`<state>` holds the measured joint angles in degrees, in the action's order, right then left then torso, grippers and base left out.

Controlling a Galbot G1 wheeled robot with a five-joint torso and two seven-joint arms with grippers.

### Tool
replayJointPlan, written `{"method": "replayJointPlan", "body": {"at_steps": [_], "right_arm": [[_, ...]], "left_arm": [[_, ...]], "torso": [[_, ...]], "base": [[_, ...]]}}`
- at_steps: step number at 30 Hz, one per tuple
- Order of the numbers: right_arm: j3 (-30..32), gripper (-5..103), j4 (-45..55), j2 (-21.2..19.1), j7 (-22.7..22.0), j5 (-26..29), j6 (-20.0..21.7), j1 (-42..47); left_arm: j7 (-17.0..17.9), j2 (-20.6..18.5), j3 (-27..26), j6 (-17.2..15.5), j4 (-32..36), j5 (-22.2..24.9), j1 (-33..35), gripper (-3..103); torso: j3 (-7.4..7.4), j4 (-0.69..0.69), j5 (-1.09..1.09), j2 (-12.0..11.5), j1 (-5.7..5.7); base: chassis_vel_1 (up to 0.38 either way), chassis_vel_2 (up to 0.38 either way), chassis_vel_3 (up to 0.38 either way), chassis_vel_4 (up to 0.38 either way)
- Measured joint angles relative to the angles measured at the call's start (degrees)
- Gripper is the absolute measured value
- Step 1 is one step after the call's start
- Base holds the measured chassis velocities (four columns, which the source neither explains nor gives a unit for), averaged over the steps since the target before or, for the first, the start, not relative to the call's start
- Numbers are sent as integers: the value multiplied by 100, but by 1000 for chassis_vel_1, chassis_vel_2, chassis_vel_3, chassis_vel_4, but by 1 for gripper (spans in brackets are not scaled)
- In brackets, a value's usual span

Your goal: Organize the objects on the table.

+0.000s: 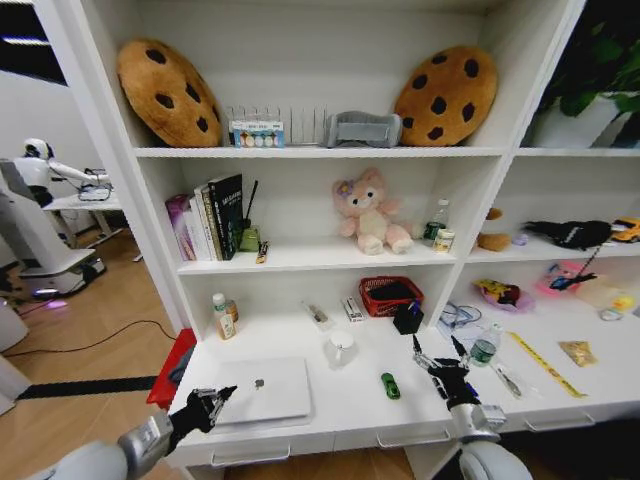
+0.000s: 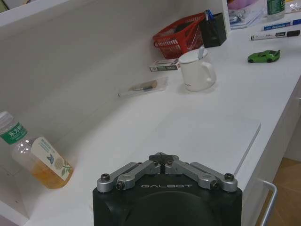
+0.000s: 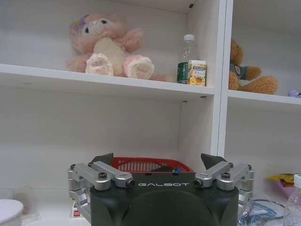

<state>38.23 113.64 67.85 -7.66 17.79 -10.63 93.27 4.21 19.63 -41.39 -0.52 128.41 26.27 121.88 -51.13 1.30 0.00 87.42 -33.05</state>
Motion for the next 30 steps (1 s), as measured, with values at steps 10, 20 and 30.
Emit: {"method": "replayJointPlan", "body": {"at_steps": [10, 20, 30], "right_arm": [[-4, 100, 34, -229, -9, 6, 23, 80], [-21, 100, 60, -473, -8, 44, 13, 135], [42, 100, 172, -812, 65, 111, -124, 398]], "left_arm": [[354, 1980, -602, 439, -114, -74, -677, 20], [415, 3661, -1170, 603, -306, 384, -1079, 52], [402, 4120, -2408, 723, -680, 1347, -1047, 95]], "torso": [[0, 0, -1, 0, 0], [0, -1, 0, -1, 0], [0, 0, 0, -1, -1]], "base": [[0, 0, 0, 0], [0, 0, 0, 0], [0, 0, 0, 0]]}}
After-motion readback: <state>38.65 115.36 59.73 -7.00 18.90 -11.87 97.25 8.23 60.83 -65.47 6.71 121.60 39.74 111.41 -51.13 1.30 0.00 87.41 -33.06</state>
